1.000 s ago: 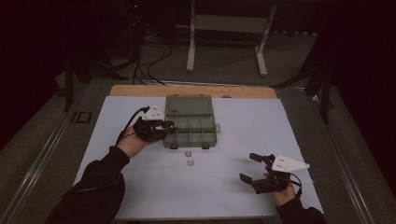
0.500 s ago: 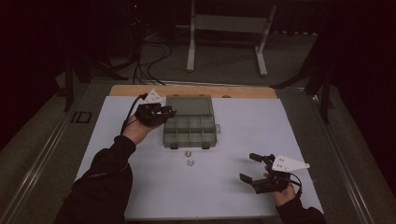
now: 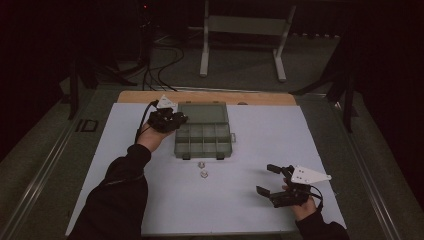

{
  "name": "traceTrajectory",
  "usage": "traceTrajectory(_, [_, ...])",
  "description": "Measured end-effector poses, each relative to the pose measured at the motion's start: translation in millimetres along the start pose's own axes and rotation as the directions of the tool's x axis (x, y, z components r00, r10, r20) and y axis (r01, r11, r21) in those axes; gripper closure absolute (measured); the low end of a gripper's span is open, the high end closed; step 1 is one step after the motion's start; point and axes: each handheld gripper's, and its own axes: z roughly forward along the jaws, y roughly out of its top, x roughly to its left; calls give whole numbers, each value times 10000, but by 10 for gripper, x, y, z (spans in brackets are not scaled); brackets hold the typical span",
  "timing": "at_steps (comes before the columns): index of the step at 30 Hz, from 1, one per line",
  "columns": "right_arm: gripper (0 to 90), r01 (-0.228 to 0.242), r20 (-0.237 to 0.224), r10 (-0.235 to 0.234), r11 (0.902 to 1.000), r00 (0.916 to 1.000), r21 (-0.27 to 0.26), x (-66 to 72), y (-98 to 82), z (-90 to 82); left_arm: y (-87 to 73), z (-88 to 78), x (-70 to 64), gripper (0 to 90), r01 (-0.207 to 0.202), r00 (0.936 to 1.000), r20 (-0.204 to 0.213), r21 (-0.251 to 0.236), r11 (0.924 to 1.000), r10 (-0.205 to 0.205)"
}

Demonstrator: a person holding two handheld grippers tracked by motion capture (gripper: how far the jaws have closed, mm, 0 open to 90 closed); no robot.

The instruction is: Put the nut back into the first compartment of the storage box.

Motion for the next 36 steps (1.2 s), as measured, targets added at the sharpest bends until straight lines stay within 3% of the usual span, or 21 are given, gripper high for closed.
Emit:
traceTrajectory(7, [120, -2, -24, 2, 10000, 10000, 18, -1, -1, 1, -134, 140, 34, 702, 378, 9993, -69, 462, 9982, -376])
traceTrajectory(12, [121, -15, -29, 15, 10000, 10000, 5, 0, -1, -5, -226, 227, 27, 702, 339, 9993, -181, 886, 9955, -324])
traceTrajectory(17, [121, -16, -47, 16, 10000, 10000, 5, 1, 0, -2, -330, 363, 1, 702, 287, 9993, -281, 1569, 9872, -246])
traceTrajectory(19, [121, -17, -49, 17, 10000, 10000, 8, 0, -1, -3, -334, 377, -4, 702, 288, 9993, -291, 1616, 9864, -244])
traceTrajectory(20, [121, -19, -47, 19, 10000, 10000, 17, -1, -1, -2, -336, 406, -24, 702, 100, 9994, -339, 1809, 9835, -40])
traceTrajectory(24, [121, -17, -73, 17, 10000, 10000, 28, -3, -4, 2, -336, 440, -24, 700, 263, 9986, -507, 2043, 9786, -163])
traceTrajectory(26, [121, -20, -72, 21, 10000, 10000, 31, -4, -4, 1, -333, 427, -18, 687, 289, 9981, -588, 1971, 9800, -176])
traceTrajectory(31, [121, -58, -69, 58, 10000, 10000, -21, -7, -4, -3, -235, 308, -6, 524, 580, 9956, -812, 1453, 9877, -465])
traceTrajectory(36, [121, -36, -70, 36, 10000, 10000, 3, -1, 1, -3, -165, 170, -11, 427, 721, 9966, -477, 1136, 9909, -671])
